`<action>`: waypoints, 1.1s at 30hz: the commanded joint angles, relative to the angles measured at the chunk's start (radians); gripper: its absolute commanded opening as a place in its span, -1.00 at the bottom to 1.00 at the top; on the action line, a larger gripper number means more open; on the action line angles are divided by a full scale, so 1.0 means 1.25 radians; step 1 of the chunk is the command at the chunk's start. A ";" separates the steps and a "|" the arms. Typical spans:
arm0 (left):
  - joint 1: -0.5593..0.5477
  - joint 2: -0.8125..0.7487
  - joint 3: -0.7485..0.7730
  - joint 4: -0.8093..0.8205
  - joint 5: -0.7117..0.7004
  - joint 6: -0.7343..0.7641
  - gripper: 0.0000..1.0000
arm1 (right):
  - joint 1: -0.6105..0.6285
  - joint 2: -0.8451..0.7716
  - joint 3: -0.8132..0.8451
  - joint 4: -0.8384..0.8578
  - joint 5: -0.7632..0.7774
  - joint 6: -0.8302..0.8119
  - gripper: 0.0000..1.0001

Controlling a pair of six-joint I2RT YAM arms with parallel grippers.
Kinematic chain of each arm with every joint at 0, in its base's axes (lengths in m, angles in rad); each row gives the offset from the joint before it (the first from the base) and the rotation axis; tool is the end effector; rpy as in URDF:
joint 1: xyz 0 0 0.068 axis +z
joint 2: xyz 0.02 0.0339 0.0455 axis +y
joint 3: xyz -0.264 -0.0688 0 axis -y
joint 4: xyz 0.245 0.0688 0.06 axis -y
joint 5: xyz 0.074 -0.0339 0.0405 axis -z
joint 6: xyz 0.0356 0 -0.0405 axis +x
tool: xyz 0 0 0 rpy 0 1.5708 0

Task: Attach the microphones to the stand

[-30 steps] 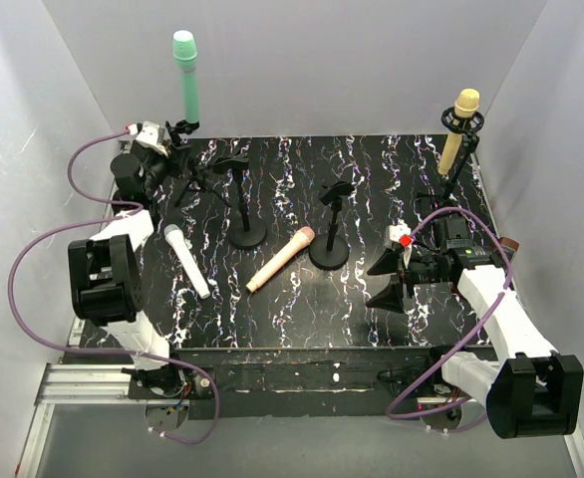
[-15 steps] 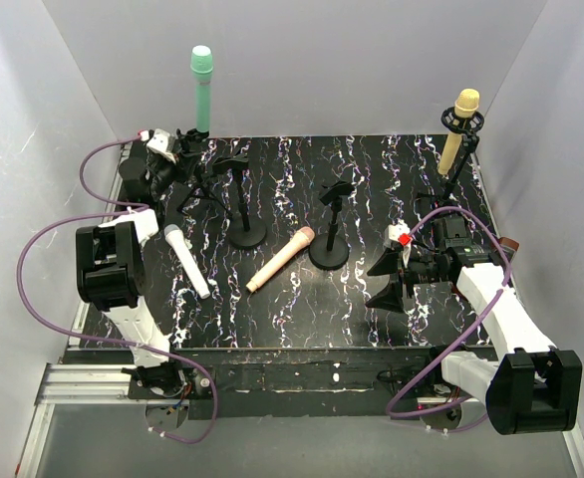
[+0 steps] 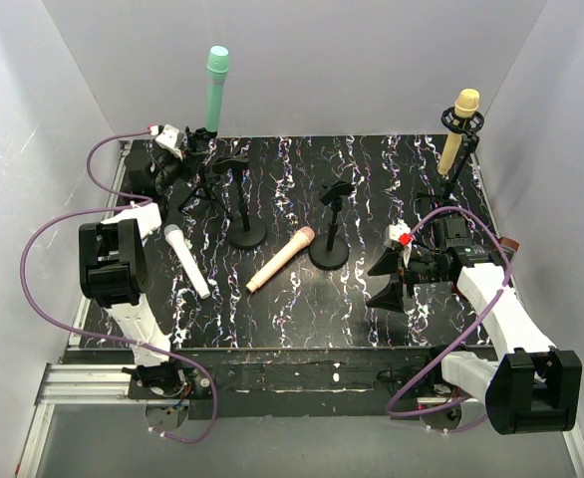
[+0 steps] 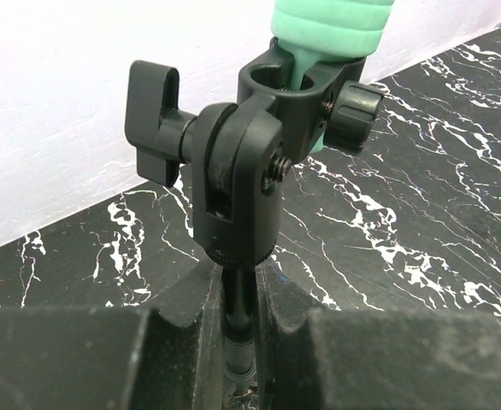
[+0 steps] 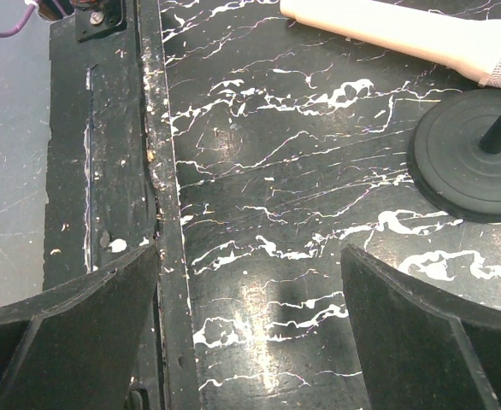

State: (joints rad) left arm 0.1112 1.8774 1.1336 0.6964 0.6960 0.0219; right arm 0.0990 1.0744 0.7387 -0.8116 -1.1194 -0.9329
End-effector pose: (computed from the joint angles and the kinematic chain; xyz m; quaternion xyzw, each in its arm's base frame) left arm 0.4217 0.0241 0.2387 0.2048 0.6901 -0.2031 0.6638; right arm 0.1781 0.0499 0.2400 -0.5058 0.6656 0.4025 0.3731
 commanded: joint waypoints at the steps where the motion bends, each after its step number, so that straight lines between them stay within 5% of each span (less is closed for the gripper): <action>1: -0.015 0.003 0.010 -0.065 -0.001 0.044 -0.88 | -0.003 -0.009 0.026 -0.007 -0.003 -0.016 0.87; 33: -0.015 -0.081 -0.053 -0.020 -0.068 0.003 0.56 | -0.004 -0.019 0.028 -0.013 -0.006 -0.021 0.87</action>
State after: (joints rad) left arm 0.0948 1.8668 1.0801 0.6724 0.6437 0.0261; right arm 0.0982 1.0725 0.7387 -0.8135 -1.1168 -0.9436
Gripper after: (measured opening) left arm 0.755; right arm 0.937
